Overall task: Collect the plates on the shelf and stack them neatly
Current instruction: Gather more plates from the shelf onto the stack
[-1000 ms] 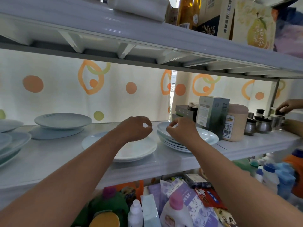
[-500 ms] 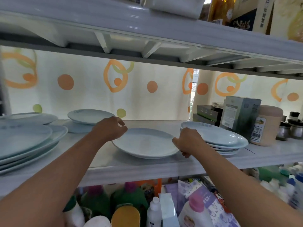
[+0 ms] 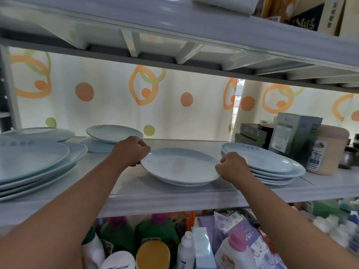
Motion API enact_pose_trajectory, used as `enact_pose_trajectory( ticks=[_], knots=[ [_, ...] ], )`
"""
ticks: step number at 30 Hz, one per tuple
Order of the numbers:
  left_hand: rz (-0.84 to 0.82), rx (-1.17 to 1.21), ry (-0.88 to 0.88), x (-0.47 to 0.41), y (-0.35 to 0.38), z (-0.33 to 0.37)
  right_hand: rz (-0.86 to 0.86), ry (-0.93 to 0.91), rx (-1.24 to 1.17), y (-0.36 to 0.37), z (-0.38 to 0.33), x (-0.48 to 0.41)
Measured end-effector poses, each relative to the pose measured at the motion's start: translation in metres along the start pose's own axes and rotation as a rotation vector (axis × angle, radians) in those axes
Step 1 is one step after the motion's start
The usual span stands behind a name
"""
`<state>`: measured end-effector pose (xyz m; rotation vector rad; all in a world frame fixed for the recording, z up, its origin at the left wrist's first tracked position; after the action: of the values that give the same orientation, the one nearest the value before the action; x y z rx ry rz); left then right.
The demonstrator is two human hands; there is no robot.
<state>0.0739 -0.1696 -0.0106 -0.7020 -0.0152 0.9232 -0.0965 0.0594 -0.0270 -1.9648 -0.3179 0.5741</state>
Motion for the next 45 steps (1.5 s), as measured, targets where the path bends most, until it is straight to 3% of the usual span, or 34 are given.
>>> enact_pose_trajectory(
  ticks=[9,13,19,29,39,45],
  knots=[
    [0.143,0.269,-0.030,-0.009,-0.007,-0.006,0.232,0.046,-0.315,-0.024,-0.008,0.002],
    [0.220,0.377,-0.058,-0.015,-0.023,-0.009,0.150,0.065,-0.515,-0.024,-0.020,0.004],
    [0.187,0.403,-0.089,-0.021,-0.046,-0.015,-0.120,0.124,-0.912,-0.008,-0.048,0.011],
    [0.261,0.451,-0.145,-0.005,-0.112,-0.032,-0.124,0.038,-1.014,0.014,-0.122,0.015],
    [0.484,0.447,-0.230,0.037,-0.236,-0.080,-0.297,-0.111,-1.131,0.036,-0.245,0.048],
    [0.599,0.431,-0.281,0.066,-0.281,-0.120,-0.388,-0.197,-1.021,0.058,-0.308,0.066]
  ],
)
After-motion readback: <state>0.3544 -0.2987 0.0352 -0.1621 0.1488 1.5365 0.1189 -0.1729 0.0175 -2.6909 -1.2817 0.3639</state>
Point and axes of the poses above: each hand's wrist, its own x-axis away from the middle knuckle, its own y-axis out of the palm, z = x × y, the point moved 7 cm from there along -x, towards the middle knuckle, and after that the axes turned 13 degrees about x, right-handed, at the moved point
